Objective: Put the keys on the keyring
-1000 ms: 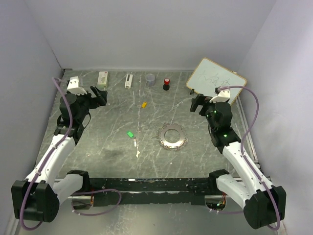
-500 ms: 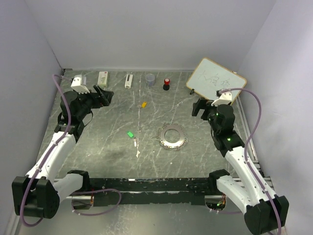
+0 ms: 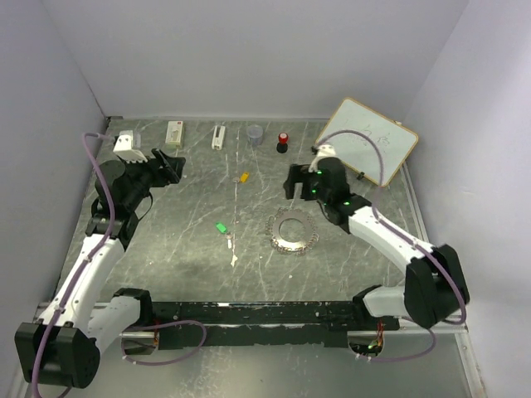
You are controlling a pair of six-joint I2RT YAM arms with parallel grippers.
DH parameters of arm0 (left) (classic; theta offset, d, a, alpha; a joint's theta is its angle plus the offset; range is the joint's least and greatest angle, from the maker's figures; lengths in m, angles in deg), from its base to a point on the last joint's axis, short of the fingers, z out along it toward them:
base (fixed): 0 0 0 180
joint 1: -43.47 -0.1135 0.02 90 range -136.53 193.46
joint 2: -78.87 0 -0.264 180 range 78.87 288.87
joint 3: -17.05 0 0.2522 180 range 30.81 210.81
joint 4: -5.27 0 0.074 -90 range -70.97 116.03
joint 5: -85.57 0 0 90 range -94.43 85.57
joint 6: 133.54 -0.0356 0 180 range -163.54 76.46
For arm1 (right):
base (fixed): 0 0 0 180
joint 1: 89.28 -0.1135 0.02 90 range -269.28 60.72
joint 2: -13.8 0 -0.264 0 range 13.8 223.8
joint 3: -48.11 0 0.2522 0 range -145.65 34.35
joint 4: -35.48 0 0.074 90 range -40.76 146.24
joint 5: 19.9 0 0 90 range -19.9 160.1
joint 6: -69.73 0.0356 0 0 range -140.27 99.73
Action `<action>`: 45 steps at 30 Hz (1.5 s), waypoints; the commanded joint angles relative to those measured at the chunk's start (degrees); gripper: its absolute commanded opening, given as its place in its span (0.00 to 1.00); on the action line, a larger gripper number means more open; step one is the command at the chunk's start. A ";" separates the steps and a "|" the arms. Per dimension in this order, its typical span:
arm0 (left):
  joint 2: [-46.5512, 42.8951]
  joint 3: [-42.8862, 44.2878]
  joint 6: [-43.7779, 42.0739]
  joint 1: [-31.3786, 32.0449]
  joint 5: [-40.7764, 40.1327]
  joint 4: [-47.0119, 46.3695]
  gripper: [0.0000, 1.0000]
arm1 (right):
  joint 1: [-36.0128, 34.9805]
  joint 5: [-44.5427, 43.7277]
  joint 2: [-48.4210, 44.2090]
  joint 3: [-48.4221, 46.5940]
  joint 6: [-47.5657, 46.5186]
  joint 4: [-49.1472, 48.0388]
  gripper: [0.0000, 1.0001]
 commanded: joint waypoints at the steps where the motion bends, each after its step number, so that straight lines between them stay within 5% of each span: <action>1: 1.51 0.66 0.24 0.57 0.16 -0.29 0.83 | -8.06 -4.55 4.84 -4.64 -1.48 2.00 0.93; 9: 7.29 1.03 0.73 3.11 1.13 -2.32 0.81 | -10.48 -5.13 10.21 -3.58 1.16 2.37 0.76; 15: 9.55 1.46 0.47 5.29 -0.20 -3.14 0.81 | -10.40 -3.73 14.87 -3.63 3.44 2.94 0.39; 38: 10.55 1.98 -0.24 7.02 -2.58 -2.78 0.82 | -10.32 -1.45 26.06 -5.39 8.01 -0.56 0.29; 45: 10.86 1.71 -0.41 7.08 -2.74 -2.87 0.82 | -10.39 -2.62 26.70 -5.78 8.18 0.23 0.09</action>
